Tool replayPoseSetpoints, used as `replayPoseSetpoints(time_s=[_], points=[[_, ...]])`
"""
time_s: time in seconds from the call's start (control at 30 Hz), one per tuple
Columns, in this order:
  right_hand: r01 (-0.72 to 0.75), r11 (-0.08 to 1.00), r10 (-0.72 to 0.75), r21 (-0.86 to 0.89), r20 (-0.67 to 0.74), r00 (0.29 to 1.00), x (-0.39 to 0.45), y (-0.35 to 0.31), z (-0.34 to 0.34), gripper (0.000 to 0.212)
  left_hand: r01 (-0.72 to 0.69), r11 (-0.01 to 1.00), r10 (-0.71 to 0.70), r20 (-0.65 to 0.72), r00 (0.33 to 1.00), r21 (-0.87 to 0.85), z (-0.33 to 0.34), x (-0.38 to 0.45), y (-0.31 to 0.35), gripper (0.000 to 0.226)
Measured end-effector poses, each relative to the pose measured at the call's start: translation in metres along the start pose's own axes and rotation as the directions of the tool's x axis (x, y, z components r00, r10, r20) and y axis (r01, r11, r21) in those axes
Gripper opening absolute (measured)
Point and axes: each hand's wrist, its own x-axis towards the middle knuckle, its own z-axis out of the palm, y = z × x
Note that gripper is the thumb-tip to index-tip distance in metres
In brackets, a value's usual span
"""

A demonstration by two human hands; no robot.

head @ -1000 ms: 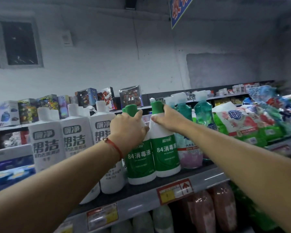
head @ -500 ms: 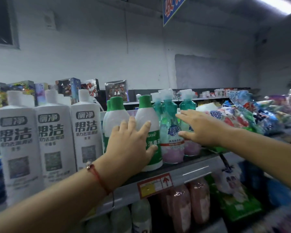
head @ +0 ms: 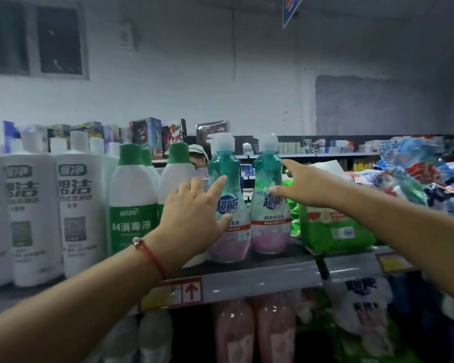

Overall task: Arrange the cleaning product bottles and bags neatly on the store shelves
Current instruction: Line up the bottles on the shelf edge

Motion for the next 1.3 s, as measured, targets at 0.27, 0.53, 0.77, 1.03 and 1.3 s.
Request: replayPoseSetpoints(time_s=[0.27,0.53,0.77,1.03,1.3], points=[[-0.154,0.846,0.136,0.510,0.072,0.988,0.063,0.015,0.035,0.107,0.071,0.997,-0.076,0.171,0.982,0.033,0.028,0.022,0.033,0.116],[-0.011,0.841,0.020,0.540,-0.010,1.000,0.078,0.029,0.051,0.051,0.098,0.994,-0.102,0.120,0.988,0.039,0.048,0.019,0.039,0.117],[0.000,0.732,0.080,0.682,-0.085,0.993,0.067,0.034,0.071,0.053,0.078,0.997,-0.076,0.083,0.994,-0.016,0.054,0.016,0.031,0.117],[-0.011,0.733,0.066,0.681,-0.054,0.996,0.055,0.029,0.067,0.062,0.076,0.993,-0.084,0.085,0.993,0.093,0.051,0.013,0.036,0.113],[0.132,0.970,-0.092,0.203,-0.193,0.977,0.033,0.081,-0.001,0.071,-0.121,0.976,0.154,-0.177,0.972,0.183,0.035,0.015,0.090,0.081]])
